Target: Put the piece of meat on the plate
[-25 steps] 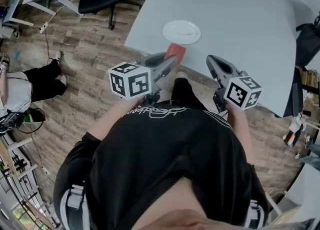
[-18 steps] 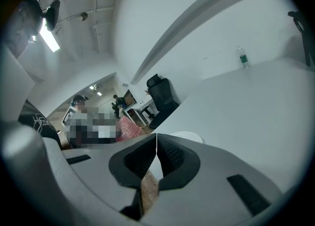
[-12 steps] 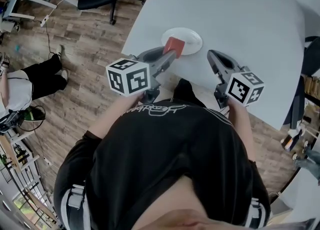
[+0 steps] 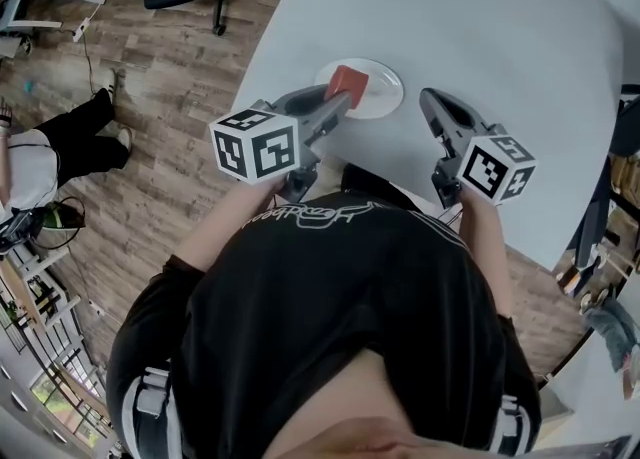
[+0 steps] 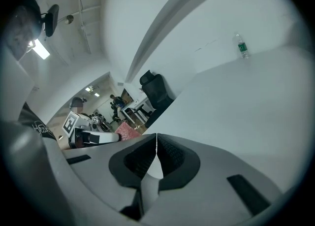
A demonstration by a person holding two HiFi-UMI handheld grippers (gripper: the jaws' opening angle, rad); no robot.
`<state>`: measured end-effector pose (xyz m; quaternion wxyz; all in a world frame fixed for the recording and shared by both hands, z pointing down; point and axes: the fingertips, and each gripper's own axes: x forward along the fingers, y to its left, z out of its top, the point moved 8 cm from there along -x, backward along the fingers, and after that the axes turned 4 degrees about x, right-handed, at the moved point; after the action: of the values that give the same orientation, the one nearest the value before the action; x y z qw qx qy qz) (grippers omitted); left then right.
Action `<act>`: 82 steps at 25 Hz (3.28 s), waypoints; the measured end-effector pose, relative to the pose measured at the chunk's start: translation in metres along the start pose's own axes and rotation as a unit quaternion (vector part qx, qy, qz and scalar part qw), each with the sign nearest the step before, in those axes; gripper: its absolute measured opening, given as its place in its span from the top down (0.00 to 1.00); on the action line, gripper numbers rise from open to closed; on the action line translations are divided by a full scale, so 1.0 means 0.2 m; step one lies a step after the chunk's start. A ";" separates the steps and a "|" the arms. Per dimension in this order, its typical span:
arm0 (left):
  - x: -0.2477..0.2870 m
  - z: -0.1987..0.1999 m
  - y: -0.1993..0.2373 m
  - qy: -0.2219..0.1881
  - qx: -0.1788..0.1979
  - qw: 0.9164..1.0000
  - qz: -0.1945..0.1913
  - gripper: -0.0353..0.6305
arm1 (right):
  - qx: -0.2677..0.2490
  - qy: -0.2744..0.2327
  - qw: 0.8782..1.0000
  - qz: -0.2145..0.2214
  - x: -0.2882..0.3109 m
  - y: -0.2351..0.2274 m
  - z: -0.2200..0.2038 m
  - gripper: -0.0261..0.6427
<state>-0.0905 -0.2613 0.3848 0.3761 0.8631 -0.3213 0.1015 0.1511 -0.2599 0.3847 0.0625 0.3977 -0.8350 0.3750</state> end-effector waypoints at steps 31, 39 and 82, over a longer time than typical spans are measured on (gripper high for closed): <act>0.32 -0.22 0.26 0.101 -0.013 0.994 0.031 0.81 | 0.056 0.052 0.997 -0.006 0.19 -0.25 -0.17 0.94; 0.36 -0.23 0.27 0.115 -0.013 0.993 0.014 0.81 | 0.062 0.058 0.996 -0.008 0.20 -0.25 -0.17 0.94; 0.35 -0.25 0.29 0.135 0.113 0.981 0.086 0.70 | 0.078 0.068 0.995 -0.001 0.22 -0.24 -0.21 0.94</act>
<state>-0.0695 -0.2897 0.4835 0.3062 0.8477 -0.3269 0.2842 0.1483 -0.2775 0.4605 0.0881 0.3756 -0.7965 0.4656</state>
